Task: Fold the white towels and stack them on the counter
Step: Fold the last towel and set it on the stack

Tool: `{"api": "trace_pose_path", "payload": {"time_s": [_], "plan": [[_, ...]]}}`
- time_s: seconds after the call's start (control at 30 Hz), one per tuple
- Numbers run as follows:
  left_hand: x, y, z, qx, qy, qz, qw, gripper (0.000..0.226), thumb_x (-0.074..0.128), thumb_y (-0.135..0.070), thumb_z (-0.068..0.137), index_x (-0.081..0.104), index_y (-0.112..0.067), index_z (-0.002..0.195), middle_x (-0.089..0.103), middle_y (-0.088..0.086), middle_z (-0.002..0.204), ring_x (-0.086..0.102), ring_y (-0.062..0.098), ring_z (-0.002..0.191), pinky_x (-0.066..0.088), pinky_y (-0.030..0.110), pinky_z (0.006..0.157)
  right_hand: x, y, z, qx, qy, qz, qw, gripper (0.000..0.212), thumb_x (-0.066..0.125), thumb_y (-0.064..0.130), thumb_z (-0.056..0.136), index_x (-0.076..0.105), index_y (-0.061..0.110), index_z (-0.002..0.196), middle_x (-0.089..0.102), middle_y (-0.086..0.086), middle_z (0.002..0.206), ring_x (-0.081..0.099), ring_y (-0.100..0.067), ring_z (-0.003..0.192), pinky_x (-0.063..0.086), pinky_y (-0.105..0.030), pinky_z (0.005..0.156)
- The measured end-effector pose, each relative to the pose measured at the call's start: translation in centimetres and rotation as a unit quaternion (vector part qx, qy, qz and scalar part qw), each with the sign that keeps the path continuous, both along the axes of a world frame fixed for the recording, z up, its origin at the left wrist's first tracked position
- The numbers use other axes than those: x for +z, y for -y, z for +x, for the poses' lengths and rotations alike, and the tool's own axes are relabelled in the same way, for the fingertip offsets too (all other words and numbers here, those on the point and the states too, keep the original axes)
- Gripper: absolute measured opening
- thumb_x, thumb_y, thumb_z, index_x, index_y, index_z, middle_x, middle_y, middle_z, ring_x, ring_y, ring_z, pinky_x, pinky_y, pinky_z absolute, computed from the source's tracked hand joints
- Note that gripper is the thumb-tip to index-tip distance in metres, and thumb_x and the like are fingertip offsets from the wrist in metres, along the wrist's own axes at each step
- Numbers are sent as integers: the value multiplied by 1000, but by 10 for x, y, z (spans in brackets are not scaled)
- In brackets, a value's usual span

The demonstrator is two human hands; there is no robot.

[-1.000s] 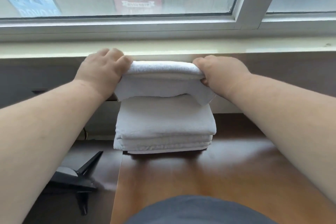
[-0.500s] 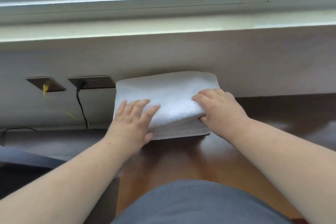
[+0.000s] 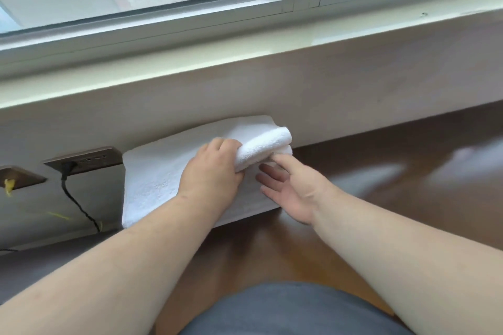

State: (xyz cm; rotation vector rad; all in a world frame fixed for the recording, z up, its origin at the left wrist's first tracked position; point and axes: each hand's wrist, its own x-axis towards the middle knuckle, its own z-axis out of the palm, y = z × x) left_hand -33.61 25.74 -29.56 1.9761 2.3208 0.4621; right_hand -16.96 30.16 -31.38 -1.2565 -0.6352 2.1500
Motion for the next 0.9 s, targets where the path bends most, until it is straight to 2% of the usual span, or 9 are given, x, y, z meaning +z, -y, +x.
{"api": "trace_pose_path", "payload": {"time_s": [0.1,0.2,0.3,0.4,0.5,0.57,0.63,0.77,0.9], "plan": [[-1,8,1,-1,13,14,1000,31,63,-29,81,53,-30,110,52,-8,111,48,20,102,40,31,73,-1,-15,8,-17,-172,-84,981,54,42,40,93,58,8,133,62,-18,130,58,-35,122,40,-47,106],[-6,16,3,-16,2,19,1000,35,68,-24,80,57,-24,113,54,-5,117,49,22,106,44,33,77,3,-41,4,-12,-245,-132,960,77,38,67,93,54,5,136,59,-22,132,57,-40,122,40,-48,108],[-8,19,6,-23,-11,27,999,41,76,-18,73,61,-15,111,58,2,117,53,28,104,46,35,74,3,-63,-12,-2,-205,-84,975,65,48,68,90,67,11,114,67,-12,122,64,-32,115,51,-44,96],[-9,21,7,-35,-26,26,999,47,82,-14,64,62,-12,106,60,6,111,57,32,98,48,34,72,-3,-75,-19,0,-196,-58,979,46,54,55,94,71,13,89,72,-7,92,71,-26,92,55,-40,83],[-8,21,10,-63,-50,-2,997,50,84,-16,59,62,-13,104,59,7,109,57,33,94,51,38,74,-8,-87,-15,101,-108,-62,987,59,59,60,89,64,10,120,71,-11,111,68,-30,105,50,-47,98],[-9,20,15,-82,-72,-23,994,53,85,-19,56,62,-15,103,59,6,107,56,33,92,51,41,73,-3,-96,-16,173,-50,-54,982,69,62,62,85,62,8,127,69,-16,118,67,-33,108,51,-49,96],[-11,17,20,-81,-93,-31,992,54,86,-20,53,63,-15,102,59,7,106,57,34,91,51,44,73,3,-106,-20,161,-14,-11,987,62,70,53,83,63,6,124,71,-17,112,69,-34,103,54,-48,90],[-13,12,22,-74,-132,-30,988,59,89,-17,47,65,-15,101,61,7,104,59,34,90,49,44,72,1,-122,-31,82,62,103,989,31,72,13,87,64,0,115,72,-18,103,73,-33,91,60,-47,75],[-18,18,15,-71,-127,-32,989,78,88,-16,47,53,-22,116,59,6,114,56,35,100,46,46,82,-15,-122,-31,66,156,147,975,48,79,28,79,60,11,119,70,-11,109,69,-30,98,55,-48,91]]}}
